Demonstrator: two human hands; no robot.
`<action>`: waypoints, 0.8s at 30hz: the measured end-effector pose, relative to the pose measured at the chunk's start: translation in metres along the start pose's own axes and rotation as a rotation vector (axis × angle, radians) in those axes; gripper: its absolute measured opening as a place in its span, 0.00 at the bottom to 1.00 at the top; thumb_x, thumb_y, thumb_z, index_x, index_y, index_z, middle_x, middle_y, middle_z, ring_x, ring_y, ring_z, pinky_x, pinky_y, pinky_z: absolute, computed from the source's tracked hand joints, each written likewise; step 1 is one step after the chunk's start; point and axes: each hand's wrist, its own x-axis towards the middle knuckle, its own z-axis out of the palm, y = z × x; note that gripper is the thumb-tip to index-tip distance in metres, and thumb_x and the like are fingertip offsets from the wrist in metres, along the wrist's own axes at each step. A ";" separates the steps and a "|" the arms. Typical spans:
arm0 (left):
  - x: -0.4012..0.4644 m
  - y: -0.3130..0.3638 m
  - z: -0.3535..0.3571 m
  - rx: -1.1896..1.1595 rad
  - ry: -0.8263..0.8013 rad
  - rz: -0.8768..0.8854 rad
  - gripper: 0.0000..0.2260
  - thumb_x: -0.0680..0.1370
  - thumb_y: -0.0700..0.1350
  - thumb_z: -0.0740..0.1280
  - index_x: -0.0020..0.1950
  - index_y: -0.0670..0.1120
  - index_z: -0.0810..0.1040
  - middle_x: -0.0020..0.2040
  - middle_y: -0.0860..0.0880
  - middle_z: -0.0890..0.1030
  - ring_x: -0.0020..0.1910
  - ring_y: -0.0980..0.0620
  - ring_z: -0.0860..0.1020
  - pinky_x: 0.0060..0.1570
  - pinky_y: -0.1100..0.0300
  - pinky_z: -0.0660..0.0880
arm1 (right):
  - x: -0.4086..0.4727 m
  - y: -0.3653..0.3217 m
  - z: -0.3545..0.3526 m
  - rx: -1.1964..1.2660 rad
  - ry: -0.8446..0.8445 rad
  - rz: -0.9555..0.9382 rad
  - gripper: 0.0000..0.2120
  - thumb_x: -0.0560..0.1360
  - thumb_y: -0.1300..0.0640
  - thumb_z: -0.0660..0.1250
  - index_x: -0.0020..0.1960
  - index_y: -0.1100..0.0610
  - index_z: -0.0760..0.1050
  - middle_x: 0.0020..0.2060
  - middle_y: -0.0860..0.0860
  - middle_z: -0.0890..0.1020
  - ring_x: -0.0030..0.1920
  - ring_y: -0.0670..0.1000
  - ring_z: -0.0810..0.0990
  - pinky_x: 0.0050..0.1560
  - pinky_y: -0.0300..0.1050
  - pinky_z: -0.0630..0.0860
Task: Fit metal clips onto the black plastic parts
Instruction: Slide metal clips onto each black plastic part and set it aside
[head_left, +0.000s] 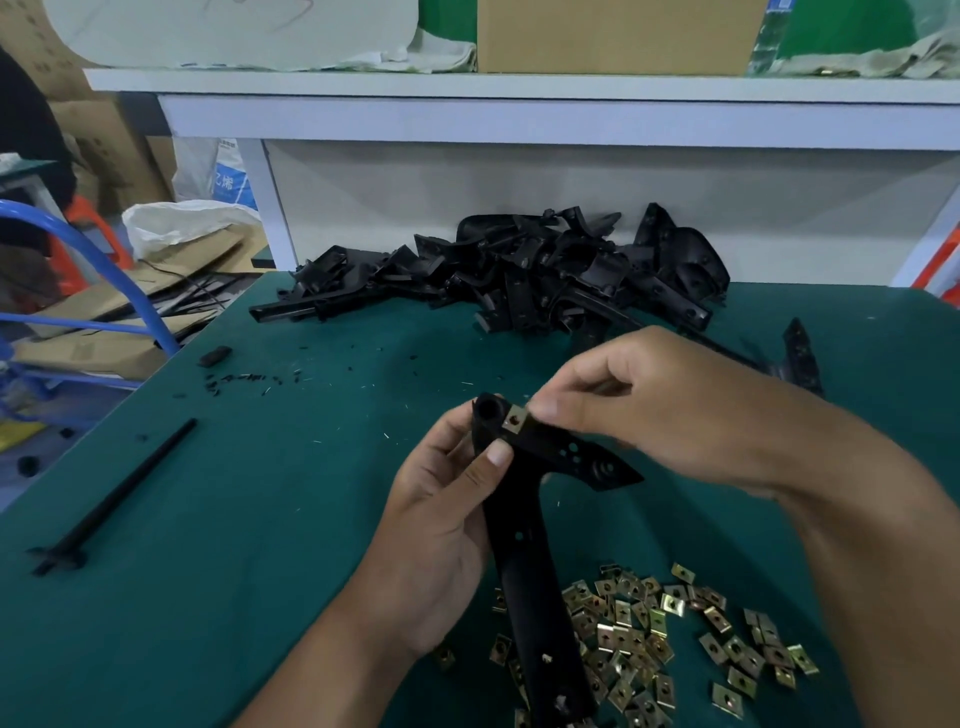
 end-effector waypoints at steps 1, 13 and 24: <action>0.001 0.001 -0.001 -0.005 0.006 -0.006 0.10 0.75 0.42 0.72 0.56 0.47 0.83 0.55 0.44 0.83 0.51 0.50 0.83 0.50 0.60 0.80 | 0.000 0.005 -0.004 -0.059 -0.010 0.032 0.10 0.78 0.40 0.66 0.48 0.41 0.85 0.43 0.38 0.86 0.45 0.41 0.84 0.49 0.47 0.79; 0.005 0.009 -0.007 -0.065 0.051 -0.054 0.26 0.68 0.47 0.76 0.64 0.44 0.75 0.62 0.49 0.83 0.56 0.56 0.83 0.50 0.64 0.80 | 0.025 0.029 0.055 -0.567 -0.602 0.364 0.17 0.72 0.50 0.78 0.58 0.55 0.84 0.58 0.49 0.84 0.59 0.50 0.81 0.63 0.49 0.78; 0.005 0.005 -0.012 -0.040 0.033 -0.047 0.21 0.61 0.50 0.86 0.50 0.48 0.85 0.46 0.45 0.85 0.43 0.52 0.85 0.44 0.61 0.81 | 0.022 0.036 0.051 -0.500 -0.543 0.336 0.12 0.77 0.53 0.74 0.60 0.52 0.82 0.57 0.48 0.83 0.58 0.49 0.80 0.61 0.45 0.76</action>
